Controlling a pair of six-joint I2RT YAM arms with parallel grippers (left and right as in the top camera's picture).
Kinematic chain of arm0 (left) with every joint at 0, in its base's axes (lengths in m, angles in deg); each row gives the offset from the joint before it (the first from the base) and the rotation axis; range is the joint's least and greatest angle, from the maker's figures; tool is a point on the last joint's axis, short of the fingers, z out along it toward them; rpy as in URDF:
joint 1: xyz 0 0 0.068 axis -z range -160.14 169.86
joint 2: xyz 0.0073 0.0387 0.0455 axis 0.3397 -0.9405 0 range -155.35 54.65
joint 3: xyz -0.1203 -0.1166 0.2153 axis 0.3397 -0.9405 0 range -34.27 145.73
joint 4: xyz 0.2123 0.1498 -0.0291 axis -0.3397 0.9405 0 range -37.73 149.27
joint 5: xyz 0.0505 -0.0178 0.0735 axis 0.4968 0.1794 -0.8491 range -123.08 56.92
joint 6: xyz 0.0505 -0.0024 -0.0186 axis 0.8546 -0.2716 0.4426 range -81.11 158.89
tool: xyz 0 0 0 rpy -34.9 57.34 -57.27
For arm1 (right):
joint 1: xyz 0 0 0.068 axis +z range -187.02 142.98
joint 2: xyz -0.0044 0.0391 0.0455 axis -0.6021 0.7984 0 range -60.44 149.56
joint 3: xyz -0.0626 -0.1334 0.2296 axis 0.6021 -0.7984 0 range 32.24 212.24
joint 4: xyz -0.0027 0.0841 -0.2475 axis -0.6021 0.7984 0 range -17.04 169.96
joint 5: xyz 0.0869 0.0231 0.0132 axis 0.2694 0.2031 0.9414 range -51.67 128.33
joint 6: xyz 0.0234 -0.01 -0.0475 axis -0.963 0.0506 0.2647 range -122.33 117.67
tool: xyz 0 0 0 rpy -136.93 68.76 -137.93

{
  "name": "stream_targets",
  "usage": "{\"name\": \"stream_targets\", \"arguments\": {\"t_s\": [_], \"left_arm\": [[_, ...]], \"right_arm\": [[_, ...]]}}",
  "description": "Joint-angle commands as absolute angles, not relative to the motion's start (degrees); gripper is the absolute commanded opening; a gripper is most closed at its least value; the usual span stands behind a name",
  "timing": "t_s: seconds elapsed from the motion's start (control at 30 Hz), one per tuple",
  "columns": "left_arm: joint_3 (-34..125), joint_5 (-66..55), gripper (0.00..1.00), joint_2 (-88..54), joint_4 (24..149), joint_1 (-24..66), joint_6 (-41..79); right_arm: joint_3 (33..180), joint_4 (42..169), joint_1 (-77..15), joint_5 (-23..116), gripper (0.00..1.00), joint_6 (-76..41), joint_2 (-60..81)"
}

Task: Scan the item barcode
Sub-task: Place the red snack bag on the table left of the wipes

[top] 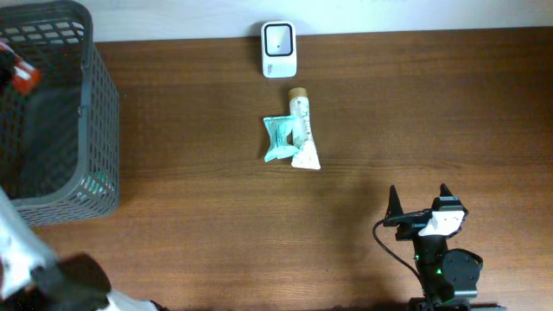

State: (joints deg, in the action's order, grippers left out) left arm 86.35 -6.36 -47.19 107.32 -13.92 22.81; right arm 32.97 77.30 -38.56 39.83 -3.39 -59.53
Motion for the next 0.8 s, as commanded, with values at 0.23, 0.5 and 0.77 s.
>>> {"name": "stream_targets", "arguments": {"t_s": [0.23,0.5,0.77], "left_arm": [[85.7,0.0,0.0,-37.8,110.4,11.3,19.3],[75.0,-32.1,0.0,-47.0,113.2,39.7,16.9],[71.5,-39.3,0.0,-65.7,113.3,44.5,8.5]], "right_arm": [[32.6,77.5,-38.1,39.6,0.99,-3.2,-59.9],[32.6,77.5,-38.1,39.6,0.99,-3.2,-59.9],[32.6,77.5,-38.1,39.6,0.99,-3.2,-59.9]]}}
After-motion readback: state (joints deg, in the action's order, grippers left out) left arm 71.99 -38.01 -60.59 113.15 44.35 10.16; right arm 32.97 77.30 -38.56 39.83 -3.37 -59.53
